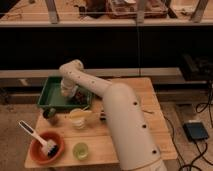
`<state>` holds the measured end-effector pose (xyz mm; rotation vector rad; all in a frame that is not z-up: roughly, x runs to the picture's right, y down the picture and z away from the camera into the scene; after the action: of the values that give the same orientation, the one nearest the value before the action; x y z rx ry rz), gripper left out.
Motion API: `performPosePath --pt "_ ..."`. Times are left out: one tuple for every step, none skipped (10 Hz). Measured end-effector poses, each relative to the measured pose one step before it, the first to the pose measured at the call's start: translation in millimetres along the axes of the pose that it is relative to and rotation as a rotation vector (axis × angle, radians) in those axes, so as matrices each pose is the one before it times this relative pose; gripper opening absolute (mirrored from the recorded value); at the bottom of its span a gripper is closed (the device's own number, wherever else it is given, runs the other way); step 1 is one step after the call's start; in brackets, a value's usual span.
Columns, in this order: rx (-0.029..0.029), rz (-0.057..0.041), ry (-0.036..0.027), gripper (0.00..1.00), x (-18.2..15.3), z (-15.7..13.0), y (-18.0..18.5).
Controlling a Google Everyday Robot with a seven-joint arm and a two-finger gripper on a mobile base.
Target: Wipe tray with towel
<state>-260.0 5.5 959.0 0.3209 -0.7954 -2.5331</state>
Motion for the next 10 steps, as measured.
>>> performPosePath --pt "-0.01761 0.02615 -0.00019 0.0 12.5 4.04 9.45" --pt "-0.00811 0.01398 0.00272 0.0 13.92 4.16 1.16" --pt "-0.00095 0.00454 0.00423 0.0 11.27 3.63 -2.4" --pt "0.00473 -0.0012 0.00877 0.0 14.4 4.27 -6.47" --pt "0.01218 -0.00865 0.01082 0.0 16.79 6.23 -11.85" --pt "0.01709 -0.02178 0.00903 0.0 13.4 5.81 -16.05" --pt "0.01864 -0.02063 0.00812 0.0 8.22 3.63 -15.55" --pt "0.01801 -0.02905 0.00529 0.0 2.54 1.96 -17.24" --pt "0.01486 -0.02334 0.00154 0.0 -0.99 0.62 -12.88" --pt "0.01533 -0.02691 -0.00146 0.0 -2.93 -0.37 -10.53"
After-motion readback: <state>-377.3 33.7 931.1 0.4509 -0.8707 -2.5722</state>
